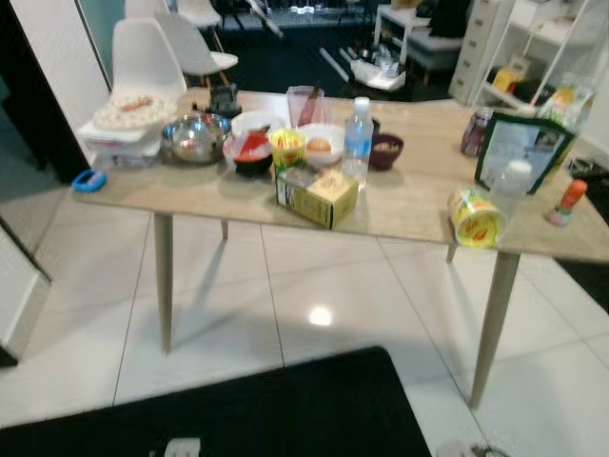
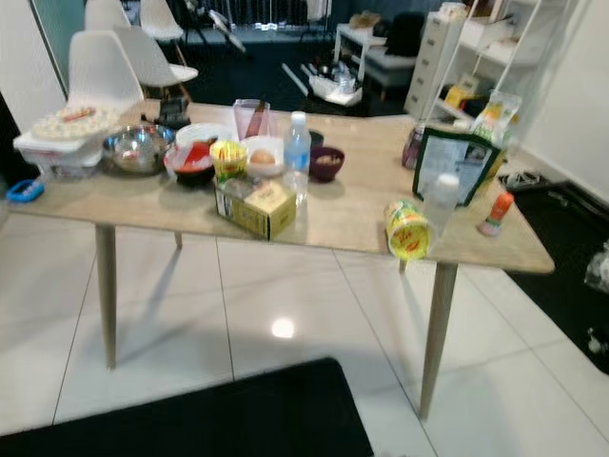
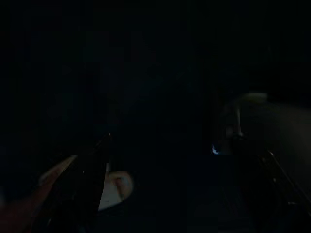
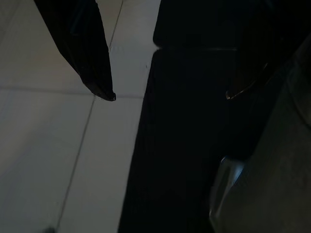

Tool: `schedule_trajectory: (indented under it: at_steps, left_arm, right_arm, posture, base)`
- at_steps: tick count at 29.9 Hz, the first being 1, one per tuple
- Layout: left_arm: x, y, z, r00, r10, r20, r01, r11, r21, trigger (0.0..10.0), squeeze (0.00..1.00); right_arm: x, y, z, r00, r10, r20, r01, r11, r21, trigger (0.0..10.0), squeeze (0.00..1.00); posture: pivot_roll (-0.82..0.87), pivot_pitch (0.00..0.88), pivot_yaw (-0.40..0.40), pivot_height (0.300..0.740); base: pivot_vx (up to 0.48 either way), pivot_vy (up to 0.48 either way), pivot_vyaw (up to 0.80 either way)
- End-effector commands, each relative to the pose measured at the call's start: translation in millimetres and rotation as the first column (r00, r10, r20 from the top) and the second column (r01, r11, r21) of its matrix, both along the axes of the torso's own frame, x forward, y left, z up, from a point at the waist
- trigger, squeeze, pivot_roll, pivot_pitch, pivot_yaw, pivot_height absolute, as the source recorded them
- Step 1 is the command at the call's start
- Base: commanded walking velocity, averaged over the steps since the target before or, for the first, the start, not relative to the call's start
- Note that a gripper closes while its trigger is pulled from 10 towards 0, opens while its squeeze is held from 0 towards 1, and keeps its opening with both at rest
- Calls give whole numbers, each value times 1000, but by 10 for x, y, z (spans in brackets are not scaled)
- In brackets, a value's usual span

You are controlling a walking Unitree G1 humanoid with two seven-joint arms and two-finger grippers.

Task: Restocking fridge

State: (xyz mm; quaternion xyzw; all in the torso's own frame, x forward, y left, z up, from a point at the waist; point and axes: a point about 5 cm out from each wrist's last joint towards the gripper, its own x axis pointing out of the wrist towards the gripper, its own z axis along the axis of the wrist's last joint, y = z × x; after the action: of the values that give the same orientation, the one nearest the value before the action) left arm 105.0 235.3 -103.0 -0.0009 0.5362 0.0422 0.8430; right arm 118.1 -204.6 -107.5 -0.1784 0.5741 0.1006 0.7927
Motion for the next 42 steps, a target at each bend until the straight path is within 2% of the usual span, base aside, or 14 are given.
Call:
schedule_trajectory:
  at_steps: [1,20,30,32,34,37,40,41,42]
  left_arm:
    - [-44,-8,-14,1000,-1,-14,1,1000,-1,10000,0]
    - [-39,-4,-13,1000,4,-14,-4,1000,7,10000,0]
    - [-31,-5,-11,1000,15,-5,-15,1000,14,10000,0]
    - [-30,-7,-11,1000,13,-5,-13,1000,10,10000,0]
    - [-27,-10,-11,1000,9,-6,-9,1000,7,10000,0]
    - [-26,-11,-11,1000,10,-5,-10,1000,7,10000,0]
    - [-28,-17,-12,1000,19,-3,-19,1000,1,10000,0]
    - [-28,-18,-13,1000,22,-3,-22,1000,-1,10000,0]
    - [-28,-18,-13,1000,22,-3,-22,1000,-1,10000,0]
  right_arm:
    - [23,11,5,1000,0,6,0,1000,3,10000,0]
    - [31,23,6,1000,3,6,-3,1000,6,10000,0]
    - [54,12,15,1000,-9,20,8,1000,15,10000,0]
    - [99,-6,34,998,-44,44,42,999,34,10000,0]
    - [143,-101,64,994,-85,64,84,996,18,10000,0]
    - [143,-140,71,993,-96,65,96,995,5,10000,0]
    - [106,-311,93,976,-207,69,210,977,-27,10000,0]
    - [79,-394,105,959,-274,73,278,960,-38,10000,0]
    - [79,-394,105,959,-274,73,278,960,-38,10000,0]
  posture:
    - [-26,0,11,740]
    - [-25,0,10,740]
    - [-25,0,9,740]
    - [-26,0,10,740]
    - [-28,0,8,740]
    - [-28,0,8,740]
    - [-27,0,6,740]
    - [-27,0,6,740]
    - [-27,0,6,740]
  base:
    - [386,0,0]
    - [354,0,0]
    - [0,0,0]
    - [0,0,0]
    - [0,0,0]
    - [0,0,0]
    - [0,0,0]
    - [0,0,0]
    - [0,0,0]
